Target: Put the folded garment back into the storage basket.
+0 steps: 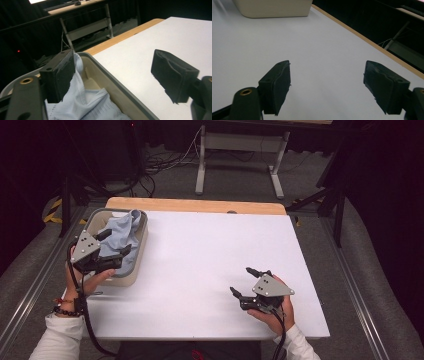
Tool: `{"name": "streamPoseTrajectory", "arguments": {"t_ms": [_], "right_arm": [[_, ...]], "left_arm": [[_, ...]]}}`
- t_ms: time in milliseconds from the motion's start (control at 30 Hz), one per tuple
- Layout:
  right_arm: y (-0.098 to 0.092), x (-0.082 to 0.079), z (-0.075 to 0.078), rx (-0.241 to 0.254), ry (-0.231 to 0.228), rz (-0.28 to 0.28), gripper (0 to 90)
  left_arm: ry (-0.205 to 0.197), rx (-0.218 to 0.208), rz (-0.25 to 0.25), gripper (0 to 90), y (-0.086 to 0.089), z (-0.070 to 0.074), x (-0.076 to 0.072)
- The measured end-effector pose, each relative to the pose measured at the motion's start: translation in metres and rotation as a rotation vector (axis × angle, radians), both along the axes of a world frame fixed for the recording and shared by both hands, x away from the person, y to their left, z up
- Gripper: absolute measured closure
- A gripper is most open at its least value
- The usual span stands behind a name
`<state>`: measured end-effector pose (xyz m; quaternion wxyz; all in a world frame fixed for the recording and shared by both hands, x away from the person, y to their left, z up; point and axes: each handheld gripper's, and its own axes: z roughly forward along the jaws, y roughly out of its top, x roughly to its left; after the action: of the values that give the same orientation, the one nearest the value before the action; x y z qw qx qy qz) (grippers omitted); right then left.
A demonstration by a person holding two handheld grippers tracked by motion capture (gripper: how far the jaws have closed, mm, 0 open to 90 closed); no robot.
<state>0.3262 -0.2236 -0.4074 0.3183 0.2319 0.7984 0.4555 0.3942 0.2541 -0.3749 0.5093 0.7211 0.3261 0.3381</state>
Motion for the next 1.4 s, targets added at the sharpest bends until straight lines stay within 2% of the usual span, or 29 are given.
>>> {"name": "streamPoseTrajectory", "arguments": {"t_ms": [67,233,367,567,633,700,867,1067,1133,1400], "right_arm": [[0.0,0.0,0.0,0.0,-0.001,0.0,21.8],[0.0,0.0,0.0,0.005,-0.002,-0.005,19.7],[-0.001,0.0,0.0,0.013,-0.007,-0.013,14.1],[-0.002,0.001,0.0,0.034,-0.007,-0.023,9.2],[-0.003,0.001,0.0,0.043,0.001,-0.015,9.0],[-0.003,0.001,0.0,0.053,0.006,-0.011,7.2],[-0.004,0.0,0.0,0.056,0.005,0.002,5.8],[-0.002,-0.001,0.0,0.056,-0.008,0.005,6.0],[-0.002,-0.002,0.0,0.055,-0.017,0.007,6.7],[-0.001,-0.003,0.001,0.05,-0.029,0.003,7.5]], "left_arm": [[0.005,-0.013,-0.007,17.3,0.0,0.0,0.0],[0.015,-0.016,-0.004,12.1,-0.001,-0.002,0.001],[0.02,-0.02,-0.005,8.4,-0.002,-0.002,0.002],[0.027,-0.027,-0.014,6.6,-0.004,-0.003,0.002],[0.032,-0.022,-0.025,5.9,-0.003,-0.004,0.002],[0.037,-0.011,-0.015,5.2,-0.003,-0.004,0.001],[0.05,-0.023,-0.022,3.4,0.003,-0.005,0.0],[0.025,-0.027,-0.021,3.7,0.005,-0.001,-0.006],[0.015,-0.008,0.003,4.0,0.004,0.0,-0.009],[-0.02,0.011,-0.01,4.1,-0.001,0.002,-0.017]]}}
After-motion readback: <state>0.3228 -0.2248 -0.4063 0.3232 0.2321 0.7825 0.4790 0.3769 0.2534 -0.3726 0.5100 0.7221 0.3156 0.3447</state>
